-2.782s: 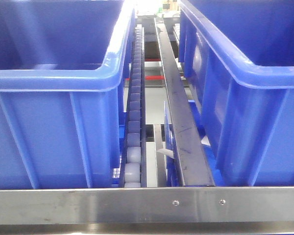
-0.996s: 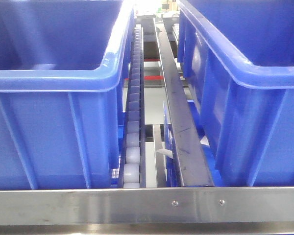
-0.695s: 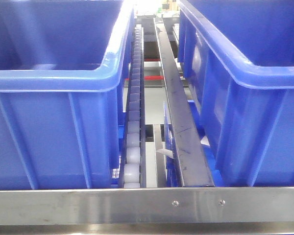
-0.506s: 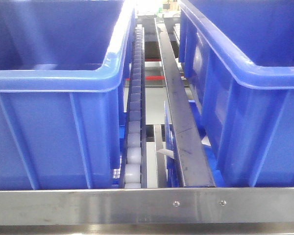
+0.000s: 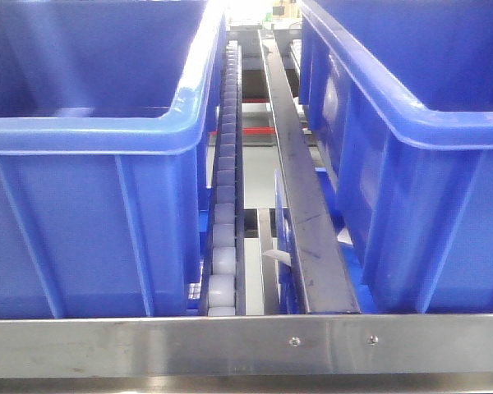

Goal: Pick and sort blue part to right shelf

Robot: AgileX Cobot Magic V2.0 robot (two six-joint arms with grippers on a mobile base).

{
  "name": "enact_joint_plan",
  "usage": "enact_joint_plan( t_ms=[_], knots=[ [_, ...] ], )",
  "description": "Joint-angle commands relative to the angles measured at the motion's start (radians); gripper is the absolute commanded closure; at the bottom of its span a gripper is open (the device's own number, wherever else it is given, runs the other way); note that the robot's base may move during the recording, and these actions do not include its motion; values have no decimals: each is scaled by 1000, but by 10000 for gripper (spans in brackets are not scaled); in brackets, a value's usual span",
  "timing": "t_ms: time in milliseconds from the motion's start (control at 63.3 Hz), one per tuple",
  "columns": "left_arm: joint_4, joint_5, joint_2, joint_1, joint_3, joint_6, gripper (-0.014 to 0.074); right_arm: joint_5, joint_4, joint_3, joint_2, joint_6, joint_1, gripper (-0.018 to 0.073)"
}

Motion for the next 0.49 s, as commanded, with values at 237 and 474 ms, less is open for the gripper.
enact_joint_plan(
  t_ms=[237, 474],
  knots=[
    [-11, -89, -20, -6, 24, -3, 463, -97, 5, -21, -21, 1, -5, 461],
    [-11, -89, -20, -6, 24, -3, 463, -97, 5, -21, -21, 1, -5, 461]
  ],
)
